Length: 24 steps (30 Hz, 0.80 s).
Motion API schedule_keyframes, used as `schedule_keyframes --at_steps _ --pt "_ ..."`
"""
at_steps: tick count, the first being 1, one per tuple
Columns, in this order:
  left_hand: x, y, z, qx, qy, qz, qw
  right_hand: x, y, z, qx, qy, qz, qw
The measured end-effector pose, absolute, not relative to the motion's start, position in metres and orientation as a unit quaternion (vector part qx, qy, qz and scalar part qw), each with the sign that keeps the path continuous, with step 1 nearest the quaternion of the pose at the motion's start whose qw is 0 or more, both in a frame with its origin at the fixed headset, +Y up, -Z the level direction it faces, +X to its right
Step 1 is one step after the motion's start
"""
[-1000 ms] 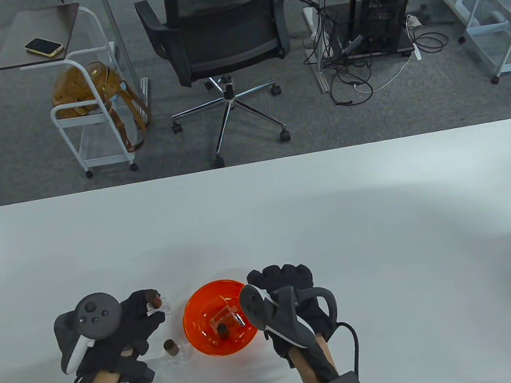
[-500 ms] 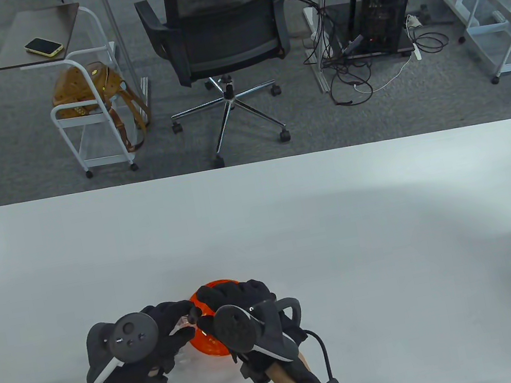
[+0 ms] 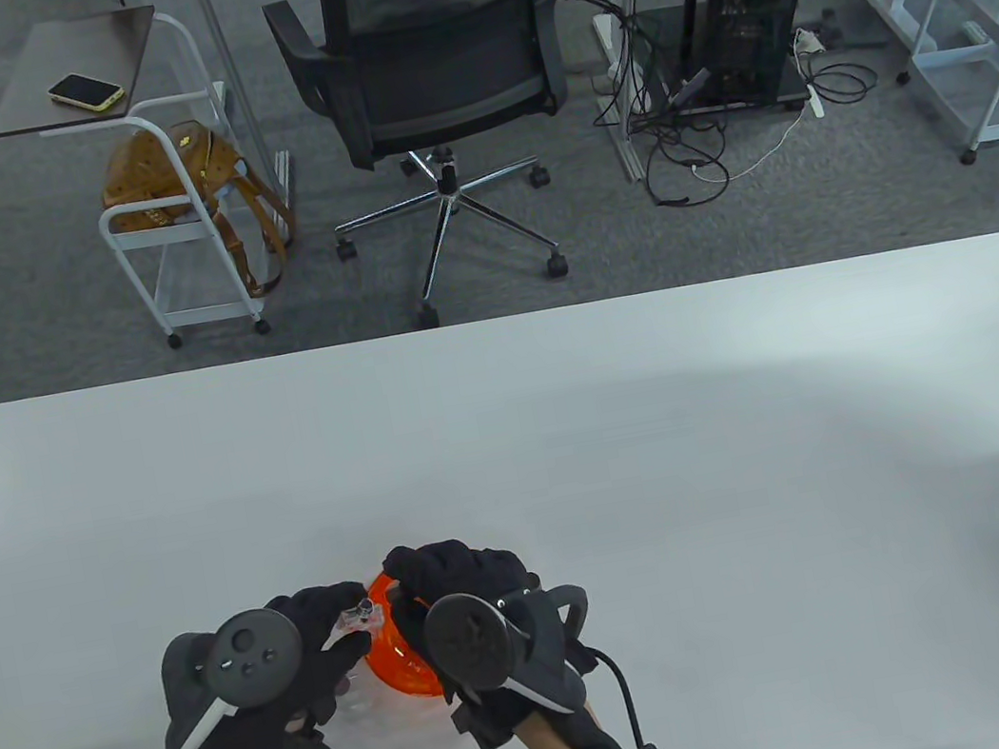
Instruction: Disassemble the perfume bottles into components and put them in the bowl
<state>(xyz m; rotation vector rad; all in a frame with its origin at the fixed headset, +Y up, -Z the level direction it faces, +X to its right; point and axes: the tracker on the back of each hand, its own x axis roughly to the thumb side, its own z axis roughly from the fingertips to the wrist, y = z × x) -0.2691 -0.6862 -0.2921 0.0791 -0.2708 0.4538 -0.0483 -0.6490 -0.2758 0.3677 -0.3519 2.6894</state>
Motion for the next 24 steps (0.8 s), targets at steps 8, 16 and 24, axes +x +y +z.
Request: schedule_keyframes --at_steps 8,16,24 --pt "-0.276 -0.686 -0.294 0.025 -0.125 0.255 0.958 -0.079 -0.697 -0.283 0.148 -0.060 0.982 -0.098" --pt "-0.273 -0.688 -0.294 0.016 -0.135 0.258 0.957 -0.103 -0.724 -0.287 0.157 -0.036 0.967 -0.199" --pt "-0.265 -0.689 -0.293 0.005 -0.155 0.230 0.961 -0.068 -0.687 -0.286 0.106 -0.070 0.992 -0.018"
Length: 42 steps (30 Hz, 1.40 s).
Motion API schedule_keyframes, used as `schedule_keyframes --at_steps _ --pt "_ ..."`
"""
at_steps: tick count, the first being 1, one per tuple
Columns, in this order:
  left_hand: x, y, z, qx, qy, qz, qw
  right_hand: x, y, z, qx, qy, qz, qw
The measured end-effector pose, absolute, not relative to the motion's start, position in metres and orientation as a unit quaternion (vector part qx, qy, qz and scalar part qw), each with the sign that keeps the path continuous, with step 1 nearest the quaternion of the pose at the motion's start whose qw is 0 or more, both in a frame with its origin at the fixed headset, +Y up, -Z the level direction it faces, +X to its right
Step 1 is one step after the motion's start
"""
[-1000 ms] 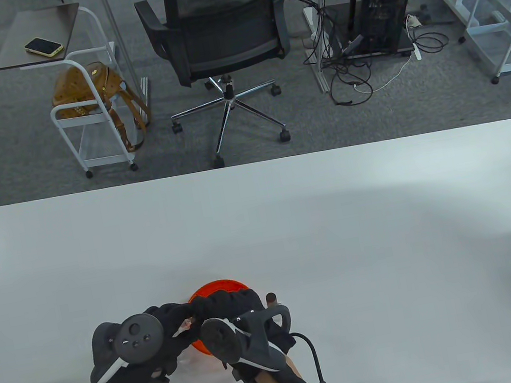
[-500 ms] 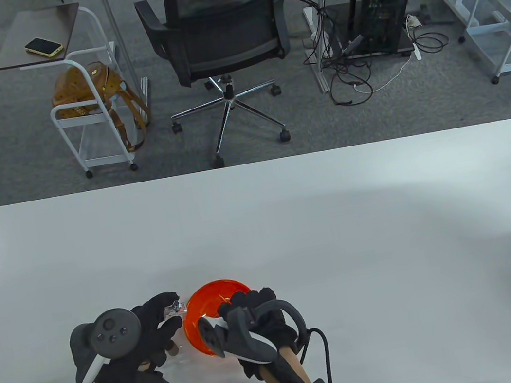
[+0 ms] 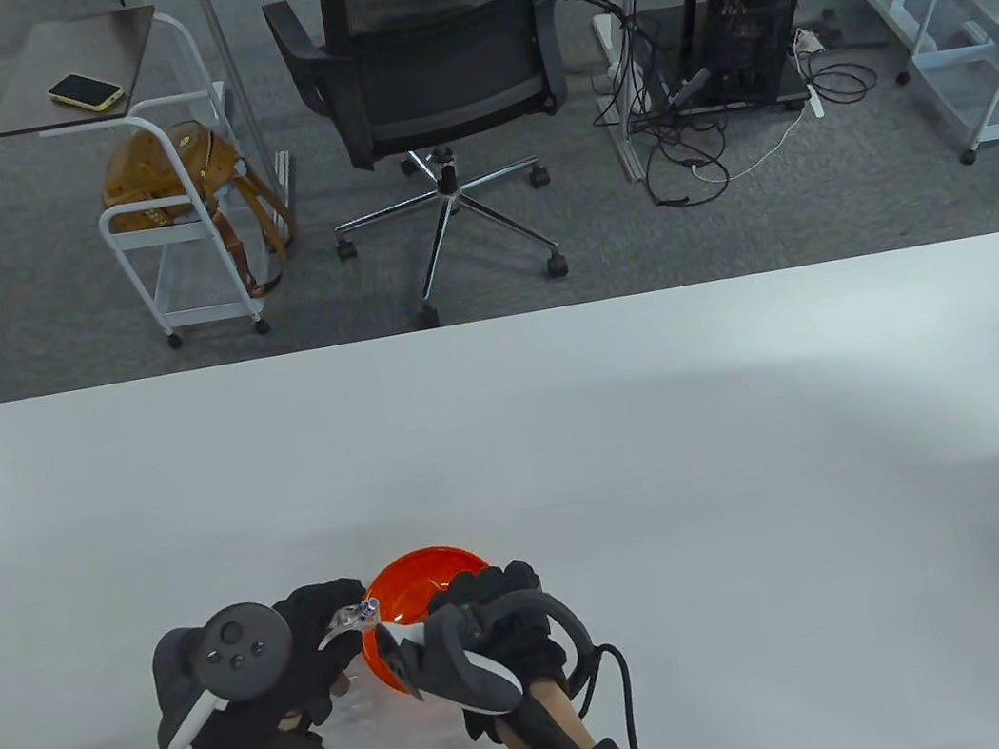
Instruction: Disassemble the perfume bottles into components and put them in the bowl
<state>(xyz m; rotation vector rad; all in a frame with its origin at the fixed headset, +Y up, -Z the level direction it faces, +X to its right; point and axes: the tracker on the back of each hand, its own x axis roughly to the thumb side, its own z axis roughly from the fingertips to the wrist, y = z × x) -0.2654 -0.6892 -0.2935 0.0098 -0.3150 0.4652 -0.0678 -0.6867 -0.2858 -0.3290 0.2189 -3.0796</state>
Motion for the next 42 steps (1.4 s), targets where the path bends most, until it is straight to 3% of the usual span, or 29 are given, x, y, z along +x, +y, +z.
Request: schedule_keyframes --at_steps 5,8,14,19,24,29,34,38,42 --pt "-0.256 -0.691 -0.291 0.002 -0.172 0.211 0.962 -0.052 -0.674 -0.287 -0.107 0.065 -0.962 -0.241" --pt "-0.253 -0.691 -0.290 0.003 -0.179 0.212 0.961 -0.060 -0.676 -0.284 -0.115 0.065 -0.945 -0.298" --pt "-0.248 -0.690 -0.287 0.014 -0.195 0.206 0.959 -0.069 -0.680 -0.280 -0.098 0.131 -0.960 -0.227" --pt "-0.250 -0.691 -0.288 0.013 -0.190 0.216 0.958 -0.073 -0.683 -0.280 -0.128 0.070 -0.961 -0.234" --pt "-0.251 -0.692 -0.288 0.004 -0.198 0.228 0.953 -0.072 -0.682 -0.280 -0.122 0.116 -0.965 -0.203" --pt "-0.250 -0.691 -0.288 0.016 -0.193 0.224 0.955 -0.072 -0.683 -0.280 -0.134 0.090 -0.962 -0.218" --pt "-0.252 -0.692 -0.289 0.001 -0.197 0.232 0.953 -0.072 -0.682 -0.279 -0.132 0.117 -0.963 -0.202" --pt "-0.250 -0.692 -0.289 0.013 -0.196 0.226 0.954 -0.071 -0.685 -0.281 -0.139 0.078 -0.962 -0.222" --pt "-0.253 -0.693 -0.290 0.003 -0.197 0.233 0.952 -0.071 -0.684 -0.281 -0.134 0.109 -0.963 -0.206"
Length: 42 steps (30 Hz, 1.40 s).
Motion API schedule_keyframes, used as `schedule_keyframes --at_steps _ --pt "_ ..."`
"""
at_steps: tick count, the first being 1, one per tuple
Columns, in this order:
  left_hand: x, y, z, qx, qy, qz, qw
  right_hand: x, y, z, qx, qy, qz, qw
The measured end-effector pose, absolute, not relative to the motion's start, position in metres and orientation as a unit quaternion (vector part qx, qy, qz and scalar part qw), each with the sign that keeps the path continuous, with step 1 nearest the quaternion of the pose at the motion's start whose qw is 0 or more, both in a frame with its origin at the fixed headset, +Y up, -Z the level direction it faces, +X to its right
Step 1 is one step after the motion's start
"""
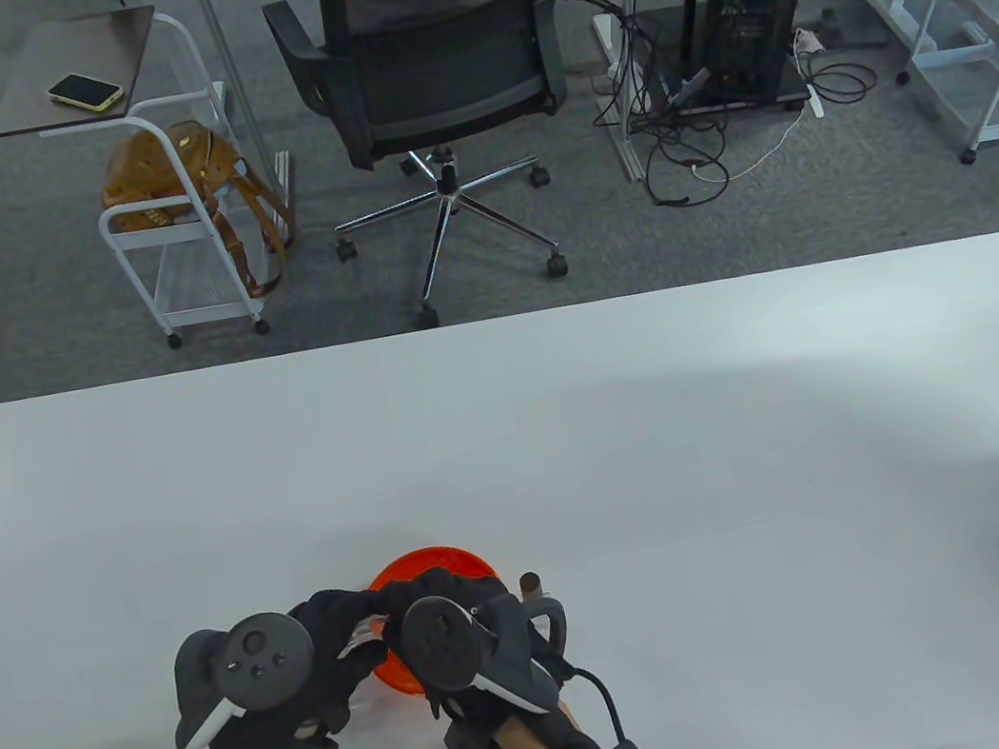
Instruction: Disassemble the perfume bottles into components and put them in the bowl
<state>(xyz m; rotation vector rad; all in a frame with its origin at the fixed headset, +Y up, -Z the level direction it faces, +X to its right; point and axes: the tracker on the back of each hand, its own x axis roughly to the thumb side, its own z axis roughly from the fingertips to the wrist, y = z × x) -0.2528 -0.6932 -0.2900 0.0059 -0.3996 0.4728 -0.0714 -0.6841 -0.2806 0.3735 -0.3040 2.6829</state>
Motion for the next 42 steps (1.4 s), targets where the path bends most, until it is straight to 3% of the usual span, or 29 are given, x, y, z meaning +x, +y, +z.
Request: schedule_keyframes --at_steps 28,33,38,42 --pt "-0.2521 -0.6933 -0.2909 0.006 -0.197 0.224 0.954 -0.0718 -0.6881 -0.2830 0.134 -0.109 0.964 0.203" --pt "-0.2463 -0.6942 -0.2896 0.009 -0.200 0.201 0.959 -0.0689 -0.6907 -0.2857 0.132 -0.079 0.963 0.220" --pt "-0.2511 -0.6933 -0.2896 0.004 -0.199 0.220 0.955 -0.0701 -0.6872 -0.2832 0.130 -0.109 0.962 0.212" --pt "-0.2533 -0.6913 -0.2897 0.020 -0.188 0.218 0.957 -0.0721 -0.6884 -0.2829 0.137 -0.084 0.961 0.224"
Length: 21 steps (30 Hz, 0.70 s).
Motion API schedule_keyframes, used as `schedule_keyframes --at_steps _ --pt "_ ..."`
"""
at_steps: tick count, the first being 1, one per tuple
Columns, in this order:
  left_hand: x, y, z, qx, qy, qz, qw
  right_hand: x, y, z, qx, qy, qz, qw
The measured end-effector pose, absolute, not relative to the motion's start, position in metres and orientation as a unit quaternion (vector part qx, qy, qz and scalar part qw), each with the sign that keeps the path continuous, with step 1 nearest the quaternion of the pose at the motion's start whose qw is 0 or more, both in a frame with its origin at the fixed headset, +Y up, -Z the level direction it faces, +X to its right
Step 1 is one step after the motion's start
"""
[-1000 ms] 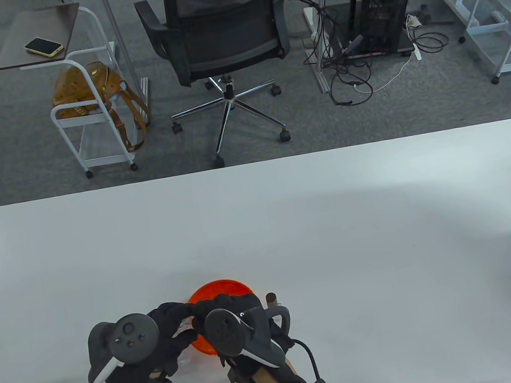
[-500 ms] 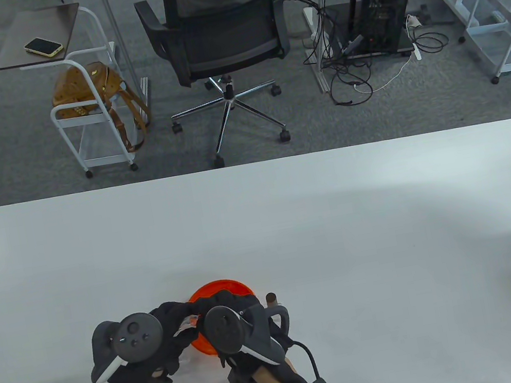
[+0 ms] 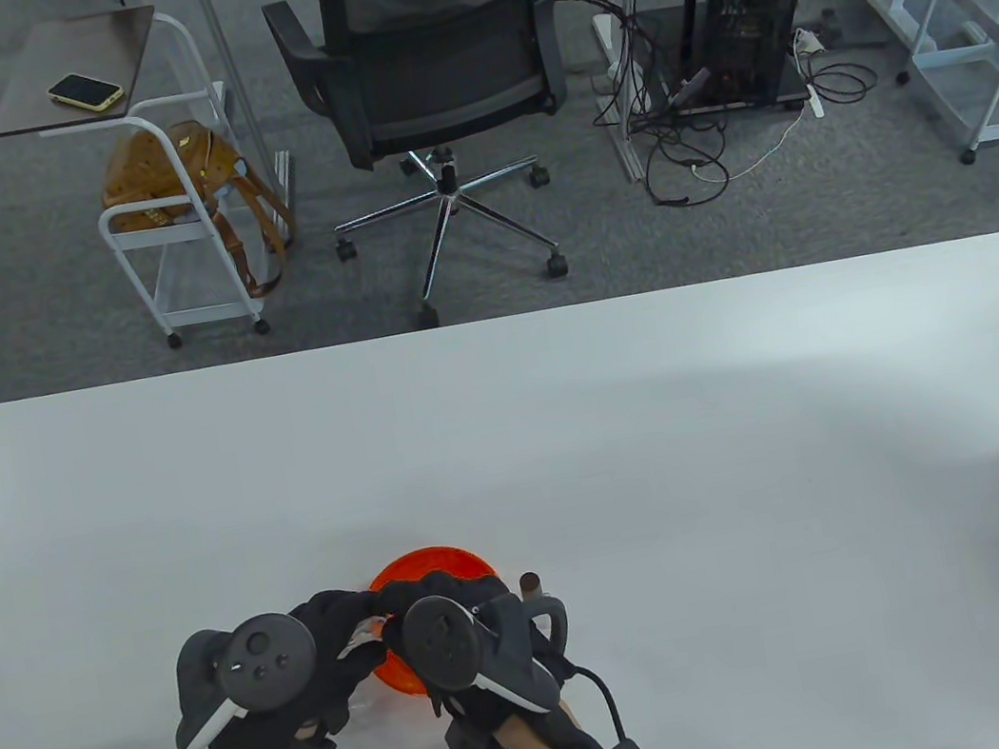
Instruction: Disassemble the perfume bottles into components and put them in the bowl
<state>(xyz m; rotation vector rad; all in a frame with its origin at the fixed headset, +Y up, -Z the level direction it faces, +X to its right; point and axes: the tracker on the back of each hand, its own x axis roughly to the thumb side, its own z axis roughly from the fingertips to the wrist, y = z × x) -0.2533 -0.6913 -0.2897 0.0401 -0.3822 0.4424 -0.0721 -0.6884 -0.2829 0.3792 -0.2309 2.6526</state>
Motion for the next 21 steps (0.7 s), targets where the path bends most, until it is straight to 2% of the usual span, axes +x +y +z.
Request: schedule_keyframes --at_steps 4,9,13,17,21 --pt "-0.2562 -0.6892 -0.2894 0.018 -0.187 0.231 0.955 -0.0690 -0.6852 -0.2822 0.129 -0.109 0.957 0.235" --pt "-0.2534 -0.6873 -0.2885 0.031 -0.188 0.231 0.954 -0.0654 -0.6844 -0.2851 0.127 -0.083 0.954 0.257" --pt "-0.2539 -0.6887 -0.2894 0.019 -0.190 0.233 0.954 -0.0657 -0.6828 -0.2842 0.128 -0.102 0.956 0.244" --pt "-0.2515 -0.6905 -0.2907 0.020 -0.187 0.223 0.956 -0.0688 -0.6862 -0.2854 0.135 -0.085 0.961 0.227" --pt "-0.2514 -0.6910 -0.2895 0.012 -0.196 0.218 0.956 -0.0686 -0.6853 -0.2850 0.129 -0.114 0.960 0.221"
